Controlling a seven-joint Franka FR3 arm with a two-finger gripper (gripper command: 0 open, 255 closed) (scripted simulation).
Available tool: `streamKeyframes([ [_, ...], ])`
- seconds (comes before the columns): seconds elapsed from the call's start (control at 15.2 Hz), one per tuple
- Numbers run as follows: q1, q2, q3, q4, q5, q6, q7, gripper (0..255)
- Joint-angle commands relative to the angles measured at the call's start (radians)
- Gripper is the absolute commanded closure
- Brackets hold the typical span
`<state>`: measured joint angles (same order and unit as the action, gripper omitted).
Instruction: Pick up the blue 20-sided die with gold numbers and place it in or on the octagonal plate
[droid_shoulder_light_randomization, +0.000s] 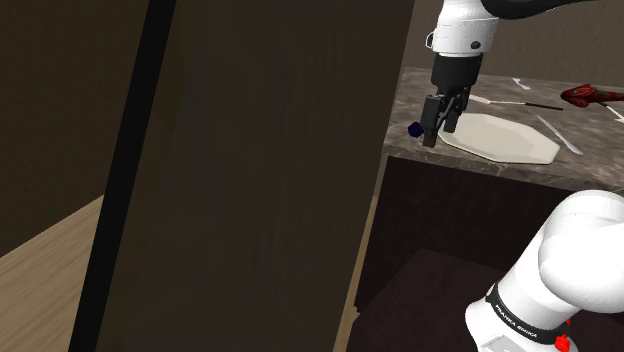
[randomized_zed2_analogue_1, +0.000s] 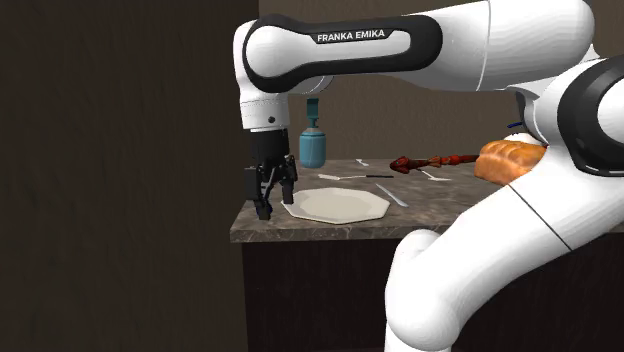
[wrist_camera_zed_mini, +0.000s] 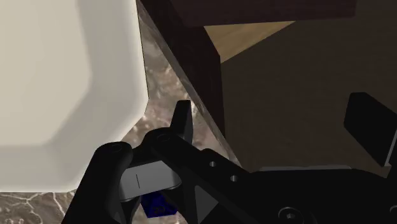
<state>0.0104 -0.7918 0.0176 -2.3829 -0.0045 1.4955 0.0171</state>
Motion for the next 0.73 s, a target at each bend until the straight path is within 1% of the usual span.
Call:
streamKeyframes([
  [0.0,0.0,0.0,0.0,0.0,0.0,0.0,0.0,0],
  [0.33,-0.024,0.167,-0.072,0.107,-0.045,0.061,-0.083,0],
  [0.59,-0.037,0.306,-0.124,0.214,-0.063,0.095,-0.148,0],
  [0.66,-0.038,0.324,-0.13,0.228,-0.064,0.098,-0.156,0],
])
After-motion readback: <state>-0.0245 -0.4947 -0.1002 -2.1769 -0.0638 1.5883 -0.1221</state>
